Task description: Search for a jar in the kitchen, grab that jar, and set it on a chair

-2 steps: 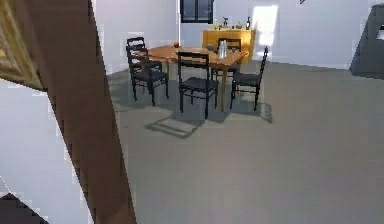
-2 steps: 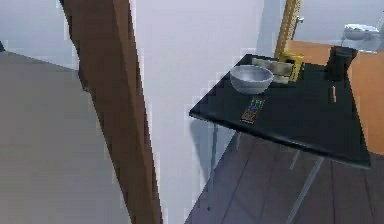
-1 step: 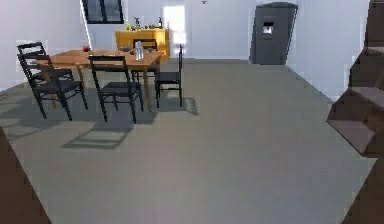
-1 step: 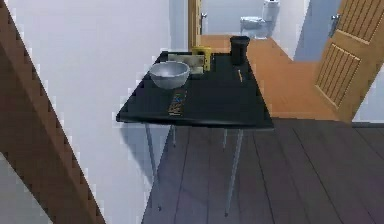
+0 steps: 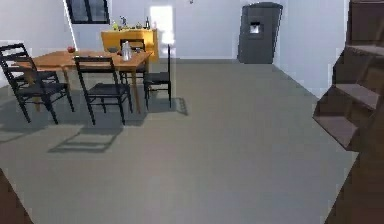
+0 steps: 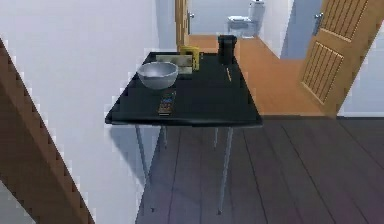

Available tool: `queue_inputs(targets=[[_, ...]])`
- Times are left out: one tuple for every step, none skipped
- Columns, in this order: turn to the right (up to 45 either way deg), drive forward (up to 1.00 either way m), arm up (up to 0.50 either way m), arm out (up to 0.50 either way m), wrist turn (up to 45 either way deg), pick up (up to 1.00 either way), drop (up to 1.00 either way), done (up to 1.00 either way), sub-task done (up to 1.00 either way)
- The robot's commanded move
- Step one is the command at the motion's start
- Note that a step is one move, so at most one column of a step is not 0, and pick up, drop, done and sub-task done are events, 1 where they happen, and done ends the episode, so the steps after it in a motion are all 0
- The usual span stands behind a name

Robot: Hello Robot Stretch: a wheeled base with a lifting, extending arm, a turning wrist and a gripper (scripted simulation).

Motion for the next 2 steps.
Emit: queue_inputs(targets=[[0.0,0.15,0.0,0.0,0.0,0.0,0.0,0.0,0.0],[0.0,1.0,0.0,0.0,0.0,0.0,0.0,0.0,0.0]])
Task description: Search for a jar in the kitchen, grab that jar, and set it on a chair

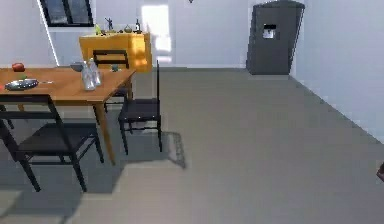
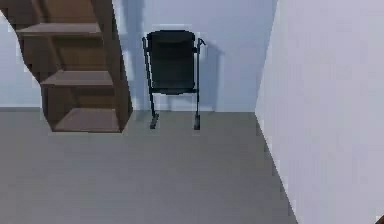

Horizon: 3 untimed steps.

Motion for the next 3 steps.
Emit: queue_inputs(targets=[[0.0,1.0,0.0,0.0,0.0,0.0,0.0,0.0,0.0],[0.0,1.0,0.0,0.0,0.0,0.0,0.0,0.0,0.0],[3.0,0.0,0.0,0.0,0.0,0.0,0.0,0.0,0.0]])
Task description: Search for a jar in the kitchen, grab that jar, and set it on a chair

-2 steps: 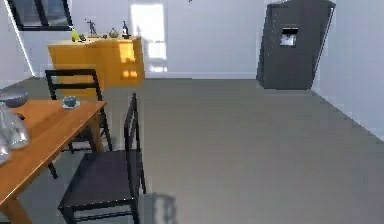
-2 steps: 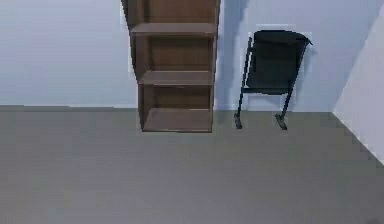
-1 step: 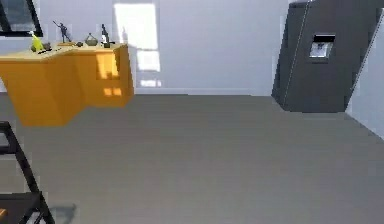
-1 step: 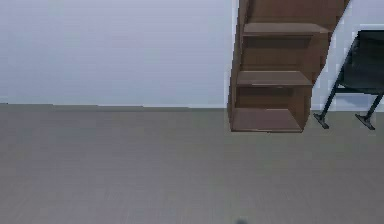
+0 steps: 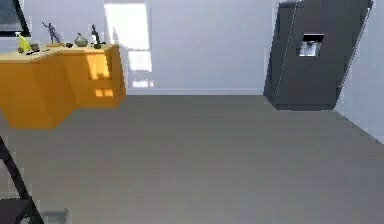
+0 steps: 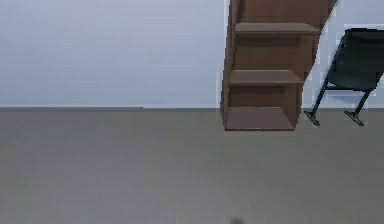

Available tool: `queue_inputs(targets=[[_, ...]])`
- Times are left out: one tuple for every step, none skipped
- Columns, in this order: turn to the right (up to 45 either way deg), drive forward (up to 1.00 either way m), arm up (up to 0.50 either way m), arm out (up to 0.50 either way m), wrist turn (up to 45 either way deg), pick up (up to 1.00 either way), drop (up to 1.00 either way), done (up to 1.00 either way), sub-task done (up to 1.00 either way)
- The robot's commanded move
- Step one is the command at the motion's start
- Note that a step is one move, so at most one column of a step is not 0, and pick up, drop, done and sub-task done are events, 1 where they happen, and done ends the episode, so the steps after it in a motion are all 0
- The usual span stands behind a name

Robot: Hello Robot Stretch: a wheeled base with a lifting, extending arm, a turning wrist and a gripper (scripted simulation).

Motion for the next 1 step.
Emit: queue_inputs(targets=[[45.0,0.0,0.0,0.0,0.0,0.0,0.0,0.0,0.0]])
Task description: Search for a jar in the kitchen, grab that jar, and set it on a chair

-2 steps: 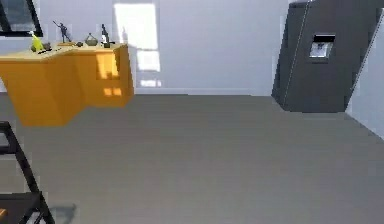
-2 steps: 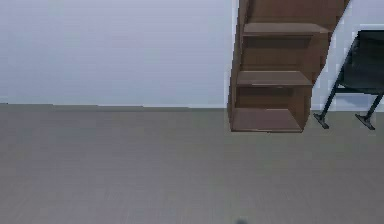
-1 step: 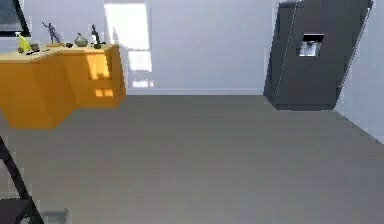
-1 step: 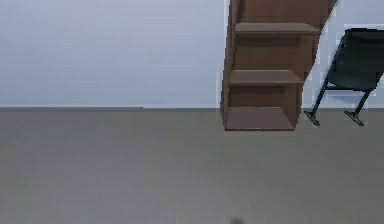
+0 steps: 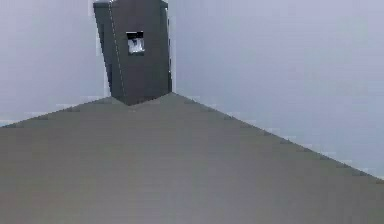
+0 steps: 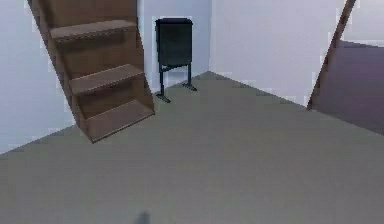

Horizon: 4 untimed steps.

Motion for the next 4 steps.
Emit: queue_inputs(targets=[[45.0,0.0,0.0,0.0,0.0,0.0,0.0,0.0,0.0],[0.0,0.25,0.0,0.0,0.0,0.0,0.0,0.0,0.0],[-45.0,0.0,0.0,0.0,0.0,0.0,0.0,0.0,0.0],[-42.0,0.0,0.0,0.0,0.0,0.0,0.0,0.0,0.0]])
